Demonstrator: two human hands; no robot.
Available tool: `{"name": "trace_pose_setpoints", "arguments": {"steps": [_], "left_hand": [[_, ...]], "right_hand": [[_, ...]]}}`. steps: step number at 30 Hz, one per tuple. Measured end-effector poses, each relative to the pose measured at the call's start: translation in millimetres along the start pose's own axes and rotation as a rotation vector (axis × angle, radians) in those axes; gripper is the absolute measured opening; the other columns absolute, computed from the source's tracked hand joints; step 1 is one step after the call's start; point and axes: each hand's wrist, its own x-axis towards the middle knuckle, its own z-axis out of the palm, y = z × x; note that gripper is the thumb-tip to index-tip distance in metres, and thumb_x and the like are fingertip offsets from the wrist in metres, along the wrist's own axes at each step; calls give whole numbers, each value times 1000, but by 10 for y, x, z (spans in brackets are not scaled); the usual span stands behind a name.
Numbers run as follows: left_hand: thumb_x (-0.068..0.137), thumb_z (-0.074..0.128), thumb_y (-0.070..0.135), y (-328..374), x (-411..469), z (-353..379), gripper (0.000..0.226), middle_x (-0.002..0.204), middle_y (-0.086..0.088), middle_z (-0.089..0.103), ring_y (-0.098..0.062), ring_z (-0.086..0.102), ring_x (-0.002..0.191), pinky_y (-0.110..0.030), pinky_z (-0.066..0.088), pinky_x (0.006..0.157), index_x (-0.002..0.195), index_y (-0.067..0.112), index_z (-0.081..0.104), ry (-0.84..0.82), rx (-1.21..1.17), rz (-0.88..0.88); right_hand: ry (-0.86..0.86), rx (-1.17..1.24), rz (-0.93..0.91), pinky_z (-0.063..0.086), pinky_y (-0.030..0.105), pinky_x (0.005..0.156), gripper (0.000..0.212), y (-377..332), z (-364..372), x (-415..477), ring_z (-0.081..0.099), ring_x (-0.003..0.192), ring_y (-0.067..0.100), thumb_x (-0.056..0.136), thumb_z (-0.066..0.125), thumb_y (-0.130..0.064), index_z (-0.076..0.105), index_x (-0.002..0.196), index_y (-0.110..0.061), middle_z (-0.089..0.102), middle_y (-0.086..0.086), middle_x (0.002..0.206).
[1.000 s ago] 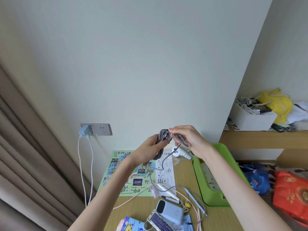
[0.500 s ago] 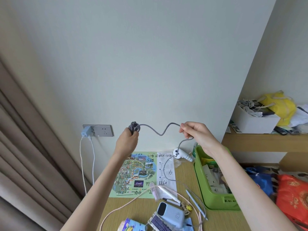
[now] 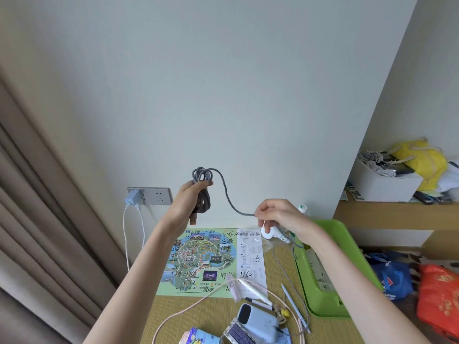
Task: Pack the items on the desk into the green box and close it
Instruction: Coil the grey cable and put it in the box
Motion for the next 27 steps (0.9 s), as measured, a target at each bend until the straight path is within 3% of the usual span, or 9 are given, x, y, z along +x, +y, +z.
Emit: {"name": "trace_pose_setpoints", "arguments": {"steps": [3, 6, 8, 11, 14, 18, 22, 25, 27], "left_hand": [[97, 51, 29, 18, -52, 81, 26, 68, -4, 34, -8, 29, 34, -16, 22, 32, 110, 13, 67, -66, 0, 1], [97, 49, 28, 39, -123, 176, 25, 77, -8, 39, -10, 30, 36, -16, 24, 30, 109, 14, 66, -130, 18, 7], [98, 49, 28, 39, -147, 216, 25, 82, -8, 41, -10, 33, 39, -17, 24, 30, 109, 15, 67, -167, 19, 11], [97, 50, 31, 40, -182, 244, 25, 90, -9, 38, -14, 32, 51, -18, 22, 32, 109, 19, 69, -239, 13, 3], [96, 52, 33, 34, -227, 286, 25, 94, -10, 37, -20, 33, 65, -25, 23, 43, 107, 22, 72, -318, -46, 10], [96, 52, 30, 32, -231, 347, 26, 81, -1, 50, -15, 49, 61, -33, 24, 54, 108, 22, 74, -368, -140, 27], [98, 50, 22, 69, -211, 403, 27, 79, -2, 47, -10, 66, 67, -26, 49, 64, 114, 10, 68, -361, -296, 2], [99, 50, 24, 66, -208, 405, 23, 85, -4, 60, -18, 74, 88, -29, 38, 62, 114, 15, 65, -301, -232, 25], [99, 50, 25, 60, -214, 402, 22, 82, -5, 62, -14, 73, 76, -24, 37, 56, 112, 18, 66, -297, -222, 21]], "right_hand": [[-170, -64, 70, 36, 21, 53, 27, -23, 101, 36, 43, 51, 13, 94, 58, -26, 67, 100, 0, 60, 7, 67], [-273, -58, 27, 37, 18, 55, 39, -39, 166, 61, 34, 51, 11, 97, 53, -40, 71, 100, -6, 46, -2, 58], [-255, -43, -23, 39, 18, 58, 29, -40, 188, 73, 33, 52, 9, 99, 52, -32, 72, 96, -10, 38, -6, 56], [-125, 93, -39, 40, 23, 59, 22, -18, 192, 96, 33, 48, 9, 99, 52, -24, 69, 92, -12, 45, -6, 57], [-68, 176, -65, 39, 22, 53, 29, -36, 196, 89, 27, 44, 11, 100, 49, -29, 70, 87, -15, 43, -4, 54], [-54, 170, -98, 36, 24, 51, 37, -82, 251, 67, 24, 42, 11, 99, 50, -37, 67, 73, -16, 35, -4, 50], [-60, 249, -134, 42, 26, 57, 36, -59, 266, 59, 30, 44, 11, 97, 55, -29, 68, 91, 3, 47, -1, 57], [-48, 315, -137, 41, 23, 51, 20, -48, 279, 48, 31, 38, 11, 96, 56, -21, 72, 96, -9, 57, 4, 63], [-37, 310, -129, 40, 23, 47, 17, -60, 289, 51, 29, 36, 11, 96, 57, -19, 73, 93, -13, 57, 7, 62]]}}
